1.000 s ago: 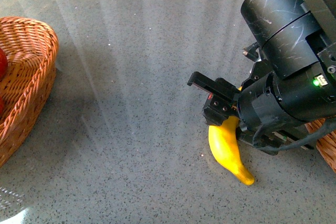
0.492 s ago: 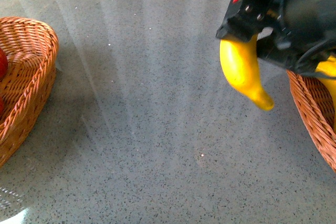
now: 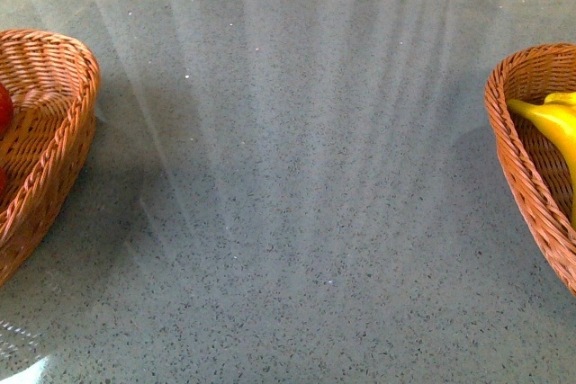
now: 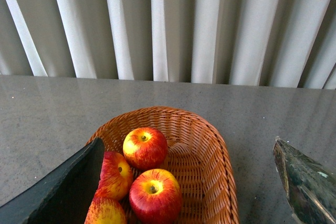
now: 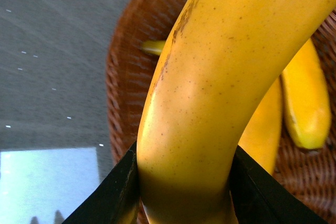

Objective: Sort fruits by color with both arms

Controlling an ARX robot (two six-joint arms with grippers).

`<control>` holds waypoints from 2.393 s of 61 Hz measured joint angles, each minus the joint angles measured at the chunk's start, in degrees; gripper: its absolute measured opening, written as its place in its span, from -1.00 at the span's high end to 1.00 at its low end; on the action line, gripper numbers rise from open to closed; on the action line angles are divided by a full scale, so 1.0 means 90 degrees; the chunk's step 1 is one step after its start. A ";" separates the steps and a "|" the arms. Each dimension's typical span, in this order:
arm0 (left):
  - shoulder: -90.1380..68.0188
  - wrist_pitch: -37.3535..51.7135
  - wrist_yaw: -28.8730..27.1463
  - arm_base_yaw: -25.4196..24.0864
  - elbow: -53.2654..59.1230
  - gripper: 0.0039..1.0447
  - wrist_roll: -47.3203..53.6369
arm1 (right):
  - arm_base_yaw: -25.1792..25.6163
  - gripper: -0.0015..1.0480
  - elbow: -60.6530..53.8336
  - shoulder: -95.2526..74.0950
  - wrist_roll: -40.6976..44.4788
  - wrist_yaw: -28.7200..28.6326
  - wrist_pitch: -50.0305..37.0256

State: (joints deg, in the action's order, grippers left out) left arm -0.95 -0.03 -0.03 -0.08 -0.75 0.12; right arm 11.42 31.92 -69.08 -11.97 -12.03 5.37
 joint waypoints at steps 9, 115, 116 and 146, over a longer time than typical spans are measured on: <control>0.0000 0.0002 0.0002 0.0000 0.0000 -0.83 0.0000 | 0.0335 0.28 -0.0085 -0.0500 0.0389 -0.0151 -0.0182; 0.0000 0.0002 0.0002 0.0000 0.0000 -0.83 0.0000 | -0.1241 0.97 -0.3419 0.2917 0.1309 0.1336 -0.5151; 0.0000 0.0002 0.0002 0.0000 0.0000 -0.83 0.0000 | -0.1241 0.97 -0.3419 0.2965 0.1309 0.1336 -0.5110; 0.0000 0.0002 0.0000 0.0000 0.0000 -0.83 0.0000 | -0.1246 0.97 -0.3429 0.5132 0.1307 0.1336 -0.3128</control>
State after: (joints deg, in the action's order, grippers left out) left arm -0.95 -0.01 -0.03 -0.08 -0.75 0.12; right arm 0.21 1.06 -22.90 -0.21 -0.01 -22.79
